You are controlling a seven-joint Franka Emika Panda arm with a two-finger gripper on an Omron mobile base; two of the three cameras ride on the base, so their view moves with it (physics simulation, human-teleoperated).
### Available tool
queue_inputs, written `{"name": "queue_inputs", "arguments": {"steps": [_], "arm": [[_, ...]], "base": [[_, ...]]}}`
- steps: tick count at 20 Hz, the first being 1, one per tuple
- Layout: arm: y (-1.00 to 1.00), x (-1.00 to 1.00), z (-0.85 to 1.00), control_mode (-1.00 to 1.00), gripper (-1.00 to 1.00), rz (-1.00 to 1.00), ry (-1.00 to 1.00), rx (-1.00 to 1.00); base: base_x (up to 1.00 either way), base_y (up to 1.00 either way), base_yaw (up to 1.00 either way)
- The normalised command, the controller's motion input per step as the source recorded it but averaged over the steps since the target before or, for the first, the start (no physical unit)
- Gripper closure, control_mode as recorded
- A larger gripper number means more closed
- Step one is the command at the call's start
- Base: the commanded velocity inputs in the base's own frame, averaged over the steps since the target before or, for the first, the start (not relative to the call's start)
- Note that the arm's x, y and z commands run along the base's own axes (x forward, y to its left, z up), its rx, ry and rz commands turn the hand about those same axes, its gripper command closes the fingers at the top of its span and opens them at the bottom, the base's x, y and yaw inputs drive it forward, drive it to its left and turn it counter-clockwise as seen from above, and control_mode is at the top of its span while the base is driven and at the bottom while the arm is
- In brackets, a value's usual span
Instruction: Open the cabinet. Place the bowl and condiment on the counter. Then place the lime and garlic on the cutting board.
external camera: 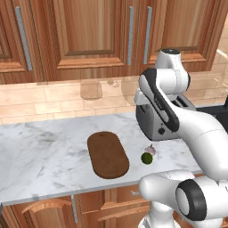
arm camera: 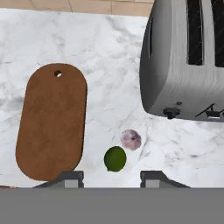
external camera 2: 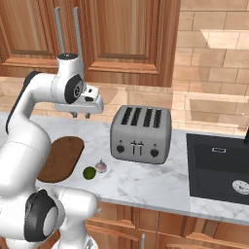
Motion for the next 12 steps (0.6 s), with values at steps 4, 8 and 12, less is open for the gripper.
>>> {"name": "queue_inputs", "arguments": {"steps": [4,8,12], "arm": [[0.0,0.0,0.0,-1.0,-1.0,0.0,-0.06,0.0],[0.0,0.0,0.0,-1.0,-1.0,0.0,-0.11,0.0],[0.0,-0.01,0.05,-1.0,-1.0,0.0,-0.19,0.0]], "base": [[0.0,0.0,0.0],[0.0,0.0,0.0],[0.0,0.0,0.0]]}}
